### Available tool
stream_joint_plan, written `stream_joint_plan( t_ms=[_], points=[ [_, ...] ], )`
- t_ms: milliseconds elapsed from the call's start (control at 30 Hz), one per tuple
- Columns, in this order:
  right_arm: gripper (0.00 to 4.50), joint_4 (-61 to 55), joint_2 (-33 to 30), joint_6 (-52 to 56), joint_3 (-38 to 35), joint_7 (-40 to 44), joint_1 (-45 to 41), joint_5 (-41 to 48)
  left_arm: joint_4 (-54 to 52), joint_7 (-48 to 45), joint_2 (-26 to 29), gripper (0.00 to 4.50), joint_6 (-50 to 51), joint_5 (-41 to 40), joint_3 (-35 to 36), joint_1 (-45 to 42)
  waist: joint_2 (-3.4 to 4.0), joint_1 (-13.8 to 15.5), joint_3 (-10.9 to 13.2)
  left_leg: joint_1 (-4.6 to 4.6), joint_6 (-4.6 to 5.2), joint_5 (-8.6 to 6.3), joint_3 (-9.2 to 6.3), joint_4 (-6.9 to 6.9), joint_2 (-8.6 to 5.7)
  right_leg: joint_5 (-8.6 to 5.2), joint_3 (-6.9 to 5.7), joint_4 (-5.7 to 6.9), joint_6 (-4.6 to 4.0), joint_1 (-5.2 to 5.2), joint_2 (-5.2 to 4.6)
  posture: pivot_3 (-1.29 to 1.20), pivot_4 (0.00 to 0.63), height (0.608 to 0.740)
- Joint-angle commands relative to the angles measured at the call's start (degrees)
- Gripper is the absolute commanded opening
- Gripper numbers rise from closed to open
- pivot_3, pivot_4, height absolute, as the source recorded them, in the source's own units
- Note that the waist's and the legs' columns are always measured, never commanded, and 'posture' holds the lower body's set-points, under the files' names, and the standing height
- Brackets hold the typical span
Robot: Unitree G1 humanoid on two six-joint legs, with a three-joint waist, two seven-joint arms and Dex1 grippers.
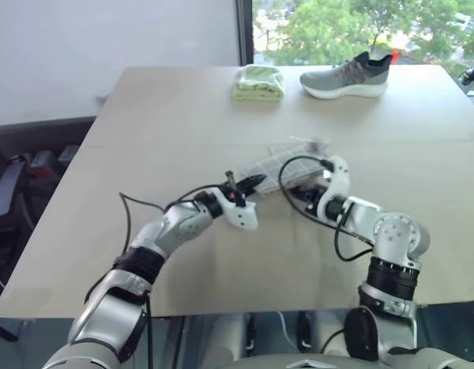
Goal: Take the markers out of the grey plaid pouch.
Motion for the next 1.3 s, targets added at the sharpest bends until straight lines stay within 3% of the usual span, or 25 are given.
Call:
stream_joint_plan(
  t_ms=[33,200,367,500,600,733,800,900,1000,1067,1167,1267,1300],
  points=[
    [0.03,-0.4,-1.5,-2.9,-11.0,-7.6,-4.4,-0.6,-5.2,-2.2,-0.1,0.0,1.1,-3.4,1.0,1.9,0.01,-0.1,0.0,-0.02,0.0,0.0,-0.01,0.0,-0.01,0.0,0.0,-0.01,0.0,-0.03,-0.01,0.0,0.15,0.74],
    [0.03,3.8,-6.9,-12.3,-15.9,-13.7,-6.6,-4.3,-7.4,-4.3,0.3,0.0,2.2,-5.3,1.8,2.7,0.01,-0.9,0.0,-0.02,-0.08,0.05,0.23,-0.16,-0.05,0.0,0.12,0.03,0.0,-0.23,0.09,0.0,0.15,0.74],
    [0.03,7.3,-11.3,-24.4,-16.1,-16.8,-6.3,-7.6,-8.6,-5.4,0.2,0.0,2.7,-6.4,2.0,3.2,0.03,-1.9,0.0,-0.01,-0.2,0.12,0.38,-0.23,-0.02,-0.01,0.19,0.04,0.0,-0.27,0.16,0.0,0.15,0.74],
    [0.03,7.9,-13.2,-25.7,-13.0,-15.1,-4.8,-6.7,-8.9,-6.2,-0.3,0.0,3.1,-7.0,2.0,3.3,0.04,-2.2,0.0,0.04,-0.19,0.13,0.35,-0.23,0.02,0.0,0.34,0.13,0.0,-0.32,0.18,0.0,0.15,0.74],
    [0.03,5.8,-16.1,-20.8,-6.9,-7.9,-1.6,-3.0,-9.2,-7.4,-1.2,0.0,4.0,-8.7,2.1,3.2,0.04,-1.9,0.0,0.03,-0.19,0.12,0.34,-0.23,0.12,0.0,0.35,0.12,0.0,-0.31,0.17,0.0,0.15,0.74],
    [1.33,-2.2,-27.0,-10.2,7.7,8.1,5.7,4.0,-10.1,-9.9,-2.7,0.0,6.2,-12.0,2.0,3.1,0.04,-1.6,0.0,-0.07,-0.12,0.09,0.29,-0.22,0.11,-0.01,0.35,0.01,0.0,-0.32,0.11,0.0,0.15,0.74],
    [2.24,-6.8,-35.0,-9.3,14.9,15.8,9.9,4.9,-10.3,-11.0,-3.6,0.0,7.4,-13.6,2.1,3.2,0.04,-1.7,0.0,-0.05,-0.03,0.03,0.34,-0.2,0.11,-0.01,0.39,-0.01,0.01,-0.32,0.1,0.0,0.15,0.74],
    [2.24,-12.4,-43.4,-10.1,19.9,26.1,13.7,8.3,-10.2,-12.4,-4.5,0.0,8.4,-15.0,2.1,3.5,-0.06,-1.6,0.1,-0.01,0.03,0.0,0.31,-0.17,0.11,-0.02,0.4,-0.01,0.03,-0.3,0.1,0.0,0.15,0.74],
    [2.24,-16.3,-45.4,-9.8,17.5,32.7,13.3,15.9,-10.7,-13.7,-5.3,0.0,9.5,-16.8,2.4,3.7,-0.12,-1.6,0.1,-0.01,0.23,-0.12,0.28,-0.12,0.13,-0.02,0.39,0.01,0.03,-0.3,0.11,0.0,0.15,0.74],
    [2.24,-16.4,-44.2,-10.3,15.3,32.8,11.4,19.1,-11.0,-15.0,-5.8,0.0,10.2,-18.5,2.6,3.8,-0.2,-1.6,0.2,0.01,0.27,-0.14,0.23,-0.09,0.15,-0.02,0.38,0.02,0.03,-0.28,0.12,0.0,0.15,0.74],
    [1.5,-15.7,-42.2,-11.7,13.8,31.4,9.4,21.2,-11.3,-15.9,-6.0,0.0,10.4,-19.0,2.6,3.8,-0.29,-1.4,0.2,0.01,0.27,-0.14,0.21,-0.01,0.15,-0.01,0.36,0.04,0.02,-0.24,0.12,0.0,0.15,0.74],
    [0.04,-14.4,-41.0,-12.6,13.2,29.0,8.0,20.9,-11.5,-16.4,-6.1,0.0,10.5,-19.2,2.6,3.9,-0.32,-1.1,0.2,0.0,0.26,-0.14,0.21,0.01,0.15,-0.01,0.35,0.02,0.02,-0.22,0.11,0.0,0.15,0.74],
    [0.04,-13.7,-41.0,-13.1,13.3,28.2,7.7,20.0,-11.5,-16.5,-6.1,0.0,10.4,-19.1,2.7,3.9,-0.32,-1.0,0.2,-0.01,0.11,-0.05,0.21,0.01,0.15,-0.01,0.35,0.02,0.02,-0.23,0.11,0.0,0.15,0.74]
  ],
)
